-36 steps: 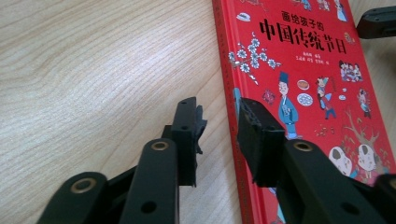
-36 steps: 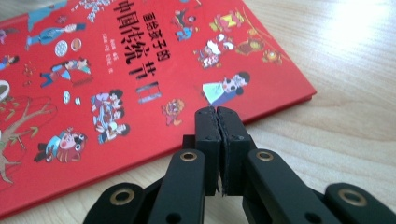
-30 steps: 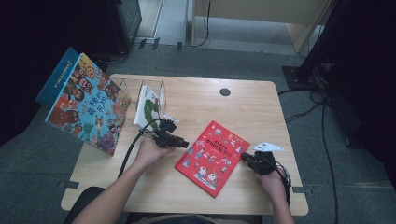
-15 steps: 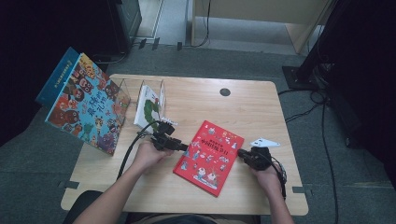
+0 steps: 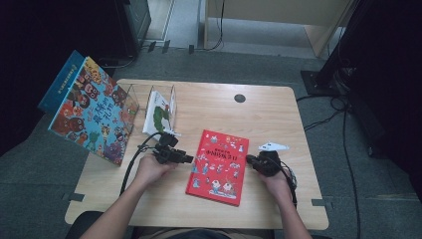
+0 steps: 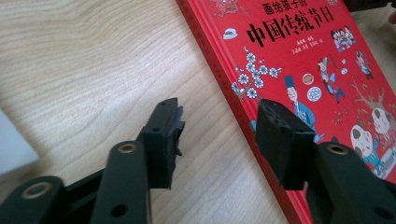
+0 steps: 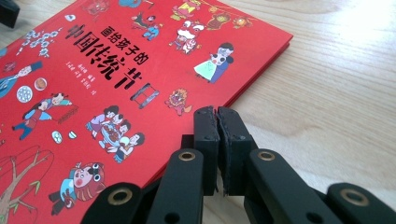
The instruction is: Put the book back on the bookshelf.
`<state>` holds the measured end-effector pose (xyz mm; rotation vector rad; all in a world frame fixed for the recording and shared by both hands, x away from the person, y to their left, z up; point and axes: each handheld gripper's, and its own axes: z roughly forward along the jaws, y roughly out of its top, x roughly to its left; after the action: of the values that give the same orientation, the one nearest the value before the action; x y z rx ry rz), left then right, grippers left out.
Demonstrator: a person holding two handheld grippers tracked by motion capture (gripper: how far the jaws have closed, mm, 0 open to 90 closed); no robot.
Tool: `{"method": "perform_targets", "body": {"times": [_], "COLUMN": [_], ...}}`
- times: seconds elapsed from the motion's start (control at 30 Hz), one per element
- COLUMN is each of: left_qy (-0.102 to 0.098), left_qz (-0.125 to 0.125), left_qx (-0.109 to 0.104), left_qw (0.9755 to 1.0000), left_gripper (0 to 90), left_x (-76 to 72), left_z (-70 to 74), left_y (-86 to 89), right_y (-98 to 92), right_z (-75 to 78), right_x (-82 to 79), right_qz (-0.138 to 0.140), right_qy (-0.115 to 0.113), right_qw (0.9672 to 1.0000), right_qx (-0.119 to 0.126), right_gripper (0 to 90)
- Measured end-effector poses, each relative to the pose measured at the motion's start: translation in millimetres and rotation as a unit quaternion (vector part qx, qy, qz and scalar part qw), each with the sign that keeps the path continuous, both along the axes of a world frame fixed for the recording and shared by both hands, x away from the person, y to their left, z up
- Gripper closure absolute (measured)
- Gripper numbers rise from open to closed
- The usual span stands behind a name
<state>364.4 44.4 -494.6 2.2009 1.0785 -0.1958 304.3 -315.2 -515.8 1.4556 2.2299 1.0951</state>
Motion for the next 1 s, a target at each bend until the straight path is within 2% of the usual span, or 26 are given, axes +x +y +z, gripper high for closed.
{"method": "perform_targets", "body": {"times": [0.1,0.17,0.23,0.33,0.47,0.53,0.77,0.93,1.0], "left_qy": [-0.004,-0.010,-0.019,-0.009,-0.010,-0.024,-0.058,-0.037,-0.039], "left_qz": [0.010,0.007,0.003,0.015,0.021,0.019,0.028,0.048,0.051], "left_qx": [-0.009,0.002,-0.005,-0.017,-0.014,-0.009,0.009,0.010,0.015], "left_qw": [0.9999,0.9999,0.9998,0.9997,0.9996,0.9995,0.9979,0.9981,0.9978], "left_gripper": [57.2,57.6,58.4,58.0,59.6,62.9,62.6,63.4,68.6], "left_x": [-2.4,-4.1,-6.0,-6.1,-6.1,-7.7,-15.3,-13.0,-12.4], "left_z": [-1.9,-3.9,-5.4,-6.6,-6.7,-7.0,-7.0,-5.6,-5.5], "left_y": [3.6,3.6,4.5,8.0,11.3,11.2,6.9,6.0,6.5], "right_y": [3.1,5.5,7.6,10.4,12.5,14.1,19.2,20.6,21.4], "right_z": [0.3,0.3,0.4,0.3,-0.4,-1.0,-2.6,-3.6,-3.9], "right_x": [2.4,3.6,4.7,5.7,6.7,7.0,8.0,9.6,9.7], "right_qz": [0.002,0.006,0.011,0.014,0.020,0.020,0.026,0.024,0.027], "right_qy": [0.000,-0.002,-0.004,-0.007,-0.012,-0.016,-0.030,-0.031,-0.033], "right_qw": [1.0000,1.0000,0.9999,0.9998,0.9996,0.9996,0.9991,0.9992,0.9990], "right_qx": [-0.003,-0.005,-0.009,-0.013,-0.014,-0.013,-0.017,-0.012,-0.012], "right_gripper": [87.2,87.5,88.1,88.9,89.4,89.5,89.2,89.3,89.7]}}
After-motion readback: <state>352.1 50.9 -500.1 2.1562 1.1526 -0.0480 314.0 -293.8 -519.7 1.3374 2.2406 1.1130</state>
